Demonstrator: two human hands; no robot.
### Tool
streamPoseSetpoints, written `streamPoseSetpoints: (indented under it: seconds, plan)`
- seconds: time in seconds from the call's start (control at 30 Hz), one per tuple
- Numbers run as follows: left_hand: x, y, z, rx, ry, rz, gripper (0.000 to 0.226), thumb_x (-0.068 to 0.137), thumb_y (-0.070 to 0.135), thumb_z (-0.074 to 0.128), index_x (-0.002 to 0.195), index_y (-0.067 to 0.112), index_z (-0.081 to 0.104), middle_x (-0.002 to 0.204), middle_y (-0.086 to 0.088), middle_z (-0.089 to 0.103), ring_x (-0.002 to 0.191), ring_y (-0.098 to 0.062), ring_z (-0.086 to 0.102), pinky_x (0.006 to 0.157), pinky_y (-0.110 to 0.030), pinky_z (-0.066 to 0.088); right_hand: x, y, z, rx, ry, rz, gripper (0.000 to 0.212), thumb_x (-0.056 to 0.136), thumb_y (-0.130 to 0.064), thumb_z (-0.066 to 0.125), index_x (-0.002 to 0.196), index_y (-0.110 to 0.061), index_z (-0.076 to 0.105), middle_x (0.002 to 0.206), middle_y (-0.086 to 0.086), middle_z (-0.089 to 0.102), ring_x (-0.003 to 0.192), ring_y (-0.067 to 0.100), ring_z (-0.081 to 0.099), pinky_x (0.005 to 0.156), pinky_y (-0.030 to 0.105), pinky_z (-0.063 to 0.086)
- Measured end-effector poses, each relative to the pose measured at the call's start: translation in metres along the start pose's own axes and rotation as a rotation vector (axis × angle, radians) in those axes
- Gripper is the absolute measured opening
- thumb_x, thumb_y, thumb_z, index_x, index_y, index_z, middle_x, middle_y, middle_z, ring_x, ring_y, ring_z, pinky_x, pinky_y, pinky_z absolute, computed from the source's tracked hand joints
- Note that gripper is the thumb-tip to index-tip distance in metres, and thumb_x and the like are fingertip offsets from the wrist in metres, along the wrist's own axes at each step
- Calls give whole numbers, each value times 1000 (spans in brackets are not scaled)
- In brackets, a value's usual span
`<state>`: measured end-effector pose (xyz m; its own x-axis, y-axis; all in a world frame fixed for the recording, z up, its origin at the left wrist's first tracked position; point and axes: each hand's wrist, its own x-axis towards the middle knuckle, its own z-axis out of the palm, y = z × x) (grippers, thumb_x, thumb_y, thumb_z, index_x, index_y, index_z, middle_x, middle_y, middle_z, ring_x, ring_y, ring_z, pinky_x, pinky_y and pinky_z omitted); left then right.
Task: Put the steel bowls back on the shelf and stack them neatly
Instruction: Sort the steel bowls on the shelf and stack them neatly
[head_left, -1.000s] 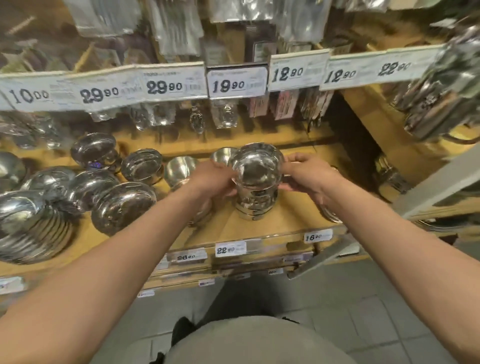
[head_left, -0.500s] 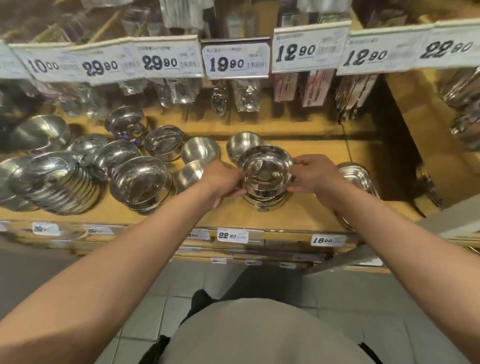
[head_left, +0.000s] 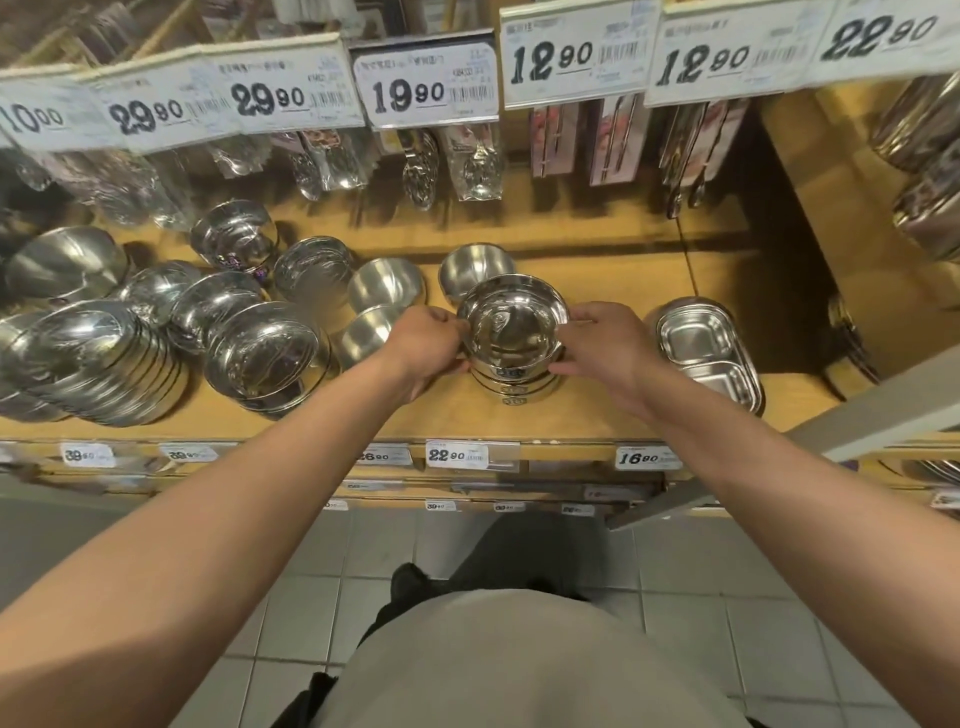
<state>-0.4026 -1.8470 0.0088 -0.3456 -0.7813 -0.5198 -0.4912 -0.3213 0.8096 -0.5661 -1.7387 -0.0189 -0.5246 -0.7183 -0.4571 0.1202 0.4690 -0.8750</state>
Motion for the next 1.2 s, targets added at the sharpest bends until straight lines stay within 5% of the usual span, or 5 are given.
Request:
streamPoseSetpoints:
  seconds: [0.2,0.43,0.7,0.93,1.2]
  plan:
    - [8,-5,3,-18,-2,-17,21,102,9,55,82,8,62,85,-12,66,65,-12,64,51,-18,56,4,2,-1,-20,13,-2,17,96,-13,64,108,-23,69,114,1,72,76,12,77,75,31,64]
    - [11,-11,2,-60,-9,-14,16,104,12,53,94,4,63,91,-14,66,66,-13,65,58,-21,59,2,2,0,2,2,-14,15,96,-11,66,96,-26,68,116,1,69,90,17,74,75,30,64]
    - [13,-14,4,-50,-15,-12,21,104,12,53,87,10,65,103,-17,69,87,-22,67,57,-21,57,2,4,-1,-2,22,-47,29,96,-10,66,125,-13,69,138,4,61,83,12,74,66,19,61]
    - [14,-16,4,-29,-11,17,21,104,12,53,87,11,66,103,-18,70,90,-23,68,62,-24,56,-2,5,0,40,9,-52,31,95,-8,68,126,-13,68,106,-5,64,85,12,72,64,17,59]
    - [13,-14,2,-18,-6,-9,15,103,14,56,94,8,66,108,-22,69,86,-20,67,67,-28,59,1,1,0,17,18,5,33,93,-11,71,125,-14,67,123,1,63,85,8,69,61,19,59]
